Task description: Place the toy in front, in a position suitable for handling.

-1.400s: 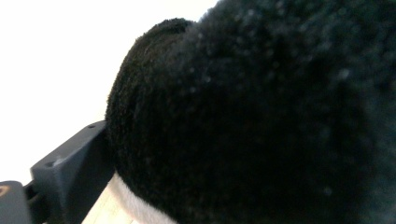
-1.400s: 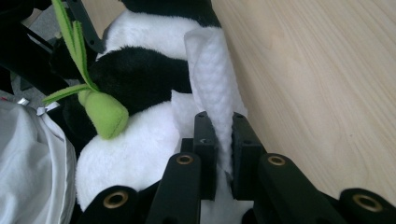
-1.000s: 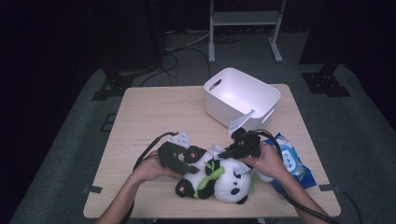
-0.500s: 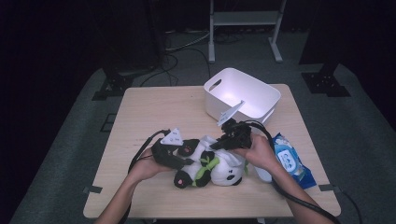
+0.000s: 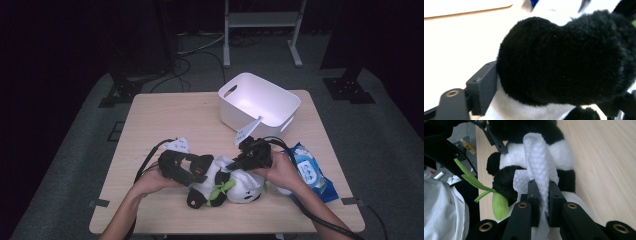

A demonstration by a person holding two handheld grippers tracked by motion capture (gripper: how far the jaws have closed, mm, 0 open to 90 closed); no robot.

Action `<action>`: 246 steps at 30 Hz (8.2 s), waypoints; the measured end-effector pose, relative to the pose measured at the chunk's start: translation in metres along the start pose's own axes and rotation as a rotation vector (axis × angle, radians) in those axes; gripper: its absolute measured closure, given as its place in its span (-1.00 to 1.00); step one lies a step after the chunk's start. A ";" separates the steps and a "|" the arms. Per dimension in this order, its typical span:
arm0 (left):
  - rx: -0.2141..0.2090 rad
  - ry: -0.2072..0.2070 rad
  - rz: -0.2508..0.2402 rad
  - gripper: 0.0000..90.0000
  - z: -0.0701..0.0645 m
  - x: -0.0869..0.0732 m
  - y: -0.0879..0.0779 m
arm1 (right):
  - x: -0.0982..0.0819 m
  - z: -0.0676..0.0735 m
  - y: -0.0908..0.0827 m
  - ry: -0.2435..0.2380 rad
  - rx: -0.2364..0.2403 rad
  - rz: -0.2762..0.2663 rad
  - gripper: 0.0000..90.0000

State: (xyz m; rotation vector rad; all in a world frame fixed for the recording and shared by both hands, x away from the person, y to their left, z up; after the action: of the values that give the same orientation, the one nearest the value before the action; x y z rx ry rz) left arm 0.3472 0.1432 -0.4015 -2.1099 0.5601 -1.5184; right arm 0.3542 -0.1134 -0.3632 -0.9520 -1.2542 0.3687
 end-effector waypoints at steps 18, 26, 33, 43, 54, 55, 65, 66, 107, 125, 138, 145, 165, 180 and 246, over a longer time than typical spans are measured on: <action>0.004 0.039 0.002 -0.51 -0.004 -0.005 0.000 | -0.034 -0.030 -0.030 0.115 -0.086 -0.019 0.81; 0.007 0.058 0.008 -0.51 -0.007 -0.005 0.000 | -0.004 -0.019 -0.012 0.064 -0.064 -0.032 0.81; 0.010 0.060 0.007 -0.51 -0.009 -0.006 0.001 | 0.025 -0.001 0.013 -0.008 -0.026 -0.014 0.81; 0.005 0.038 -0.031 -0.65 -0.009 -0.010 -0.001 | 0.022 -0.001 0.011 -0.021 -0.009 0.042 0.82; -0.052 -0.074 -0.038 -0.94 0.005 -0.028 0.013 | 0.002 -0.007 0.004 0.010 0.002 0.045 0.82; -0.091 -0.099 -0.043 -0.97 0.009 -0.029 0.016 | 0.002 -0.007 0.004 0.009 0.002 0.045 0.82; -0.155 -0.111 -0.077 -0.75 0.020 -0.032 0.021 | 0.002 -0.006 0.008 0.008 0.002 0.037 0.83; -0.155 -0.111 -0.077 -0.62 0.020 -0.032 0.021 | 0.002 -0.006 0.008 0.008 0.002 0.037 0.83; 0.153 0.102 0.249 -0.44 -0.022 0.067 -0.008 | 0.015 -0.007 -0.032 -0.008 -0.088 -0.075 0.84; 0.098 0.089 0.089 -0.72 -0.025 0.067 -0.004 | -0.036 -0.022 -0.028 0.082 -0.087 -0.013 0.85; 0.017 -0.049 0.030 -0.94 -0.009 0.053 0.005 | -0.047 -0.026 -0.032 0.107 -0.075 -0.011 0.85; 0.024 -0.032 0.000 -0.51 -0.010 0.055 0.002 | -0.044 -0.030 -0.042 0.121 -0.082 -0.040 0.84; 0.098 0.041 0.132 -0.46 -0.031 0.080 -0.014 | 0.048 -0.002 -0.085 -0.049 -0.108 -0.184 0.83; 0.049 0.011 0.016 -0.73 -0.027 0.079 -0.001 | 0.036 -0.002 -0.067 -0.031 -0.084 -0.148 0.85; -0.131 0.084 0.021 -0.81 -0.026 0.092 0.047 | -0.006 -0.017 -0.106 -0.008 -0.166 -0.096 0.84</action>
State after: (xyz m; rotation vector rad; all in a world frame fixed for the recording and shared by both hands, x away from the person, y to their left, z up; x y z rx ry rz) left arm 0.3479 0.0486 -0.3534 -2.1365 0.7277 -1.6042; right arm 0.3413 -0.1862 -0.2855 -1.0267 -1.3482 0.1957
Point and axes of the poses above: each handheld gripper's, and its own axes: y roughly forward along the jaws, x roughly out of its top, z roughly to its left, the point moved 1 cm from there along y, roughly forward along the jaws, and after that the axes turned 12 degrees about -x, right-handed, at the moved point
